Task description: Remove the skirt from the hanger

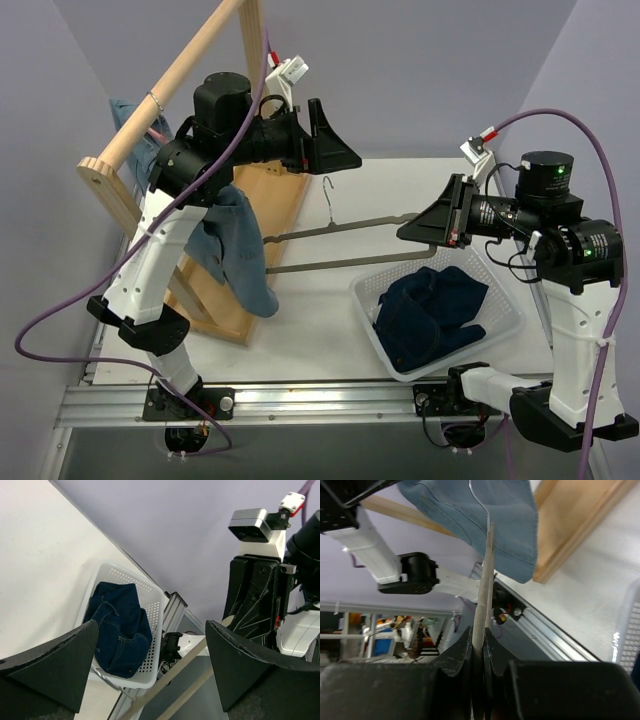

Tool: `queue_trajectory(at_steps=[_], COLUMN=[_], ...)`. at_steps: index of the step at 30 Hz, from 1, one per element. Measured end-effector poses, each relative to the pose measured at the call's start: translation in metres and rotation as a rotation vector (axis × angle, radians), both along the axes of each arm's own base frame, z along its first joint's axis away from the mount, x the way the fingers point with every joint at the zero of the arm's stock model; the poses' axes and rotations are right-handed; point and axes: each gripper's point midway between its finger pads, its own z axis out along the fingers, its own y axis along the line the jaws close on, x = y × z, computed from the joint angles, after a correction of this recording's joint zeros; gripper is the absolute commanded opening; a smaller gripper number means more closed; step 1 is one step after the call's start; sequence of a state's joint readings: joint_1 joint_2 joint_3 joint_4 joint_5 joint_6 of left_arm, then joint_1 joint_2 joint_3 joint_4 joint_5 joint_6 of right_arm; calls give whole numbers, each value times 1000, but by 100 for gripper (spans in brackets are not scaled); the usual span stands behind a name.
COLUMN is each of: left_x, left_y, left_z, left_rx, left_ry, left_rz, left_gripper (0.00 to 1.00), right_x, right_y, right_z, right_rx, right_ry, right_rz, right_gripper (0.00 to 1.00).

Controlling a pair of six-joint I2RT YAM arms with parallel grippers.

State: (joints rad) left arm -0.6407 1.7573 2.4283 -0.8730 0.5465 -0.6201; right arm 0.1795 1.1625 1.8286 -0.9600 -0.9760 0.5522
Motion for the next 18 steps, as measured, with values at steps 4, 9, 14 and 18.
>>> queue_trajectory(at_steps=[4,9,14,18], left_x=[-10,-28,-37,-46], left_y=[3,8,28,41], left_z=[12,22,45,71], left_rx=[-37,-134,-345,-457], left_ry=[-52,-84,-75,-114], left_rz=[-50,-136,-206,-270], left_gripper=[99,96,87,85], right_x=[-10,-20,-35,-45], right_y=[10,23,26,25], right_z=[15,42,73,94], right_rx=[86,268,488,551], right_ry=[17,44,115,131], right_rz=[61,117,197,248], right_gripper=[0,0,0,0])
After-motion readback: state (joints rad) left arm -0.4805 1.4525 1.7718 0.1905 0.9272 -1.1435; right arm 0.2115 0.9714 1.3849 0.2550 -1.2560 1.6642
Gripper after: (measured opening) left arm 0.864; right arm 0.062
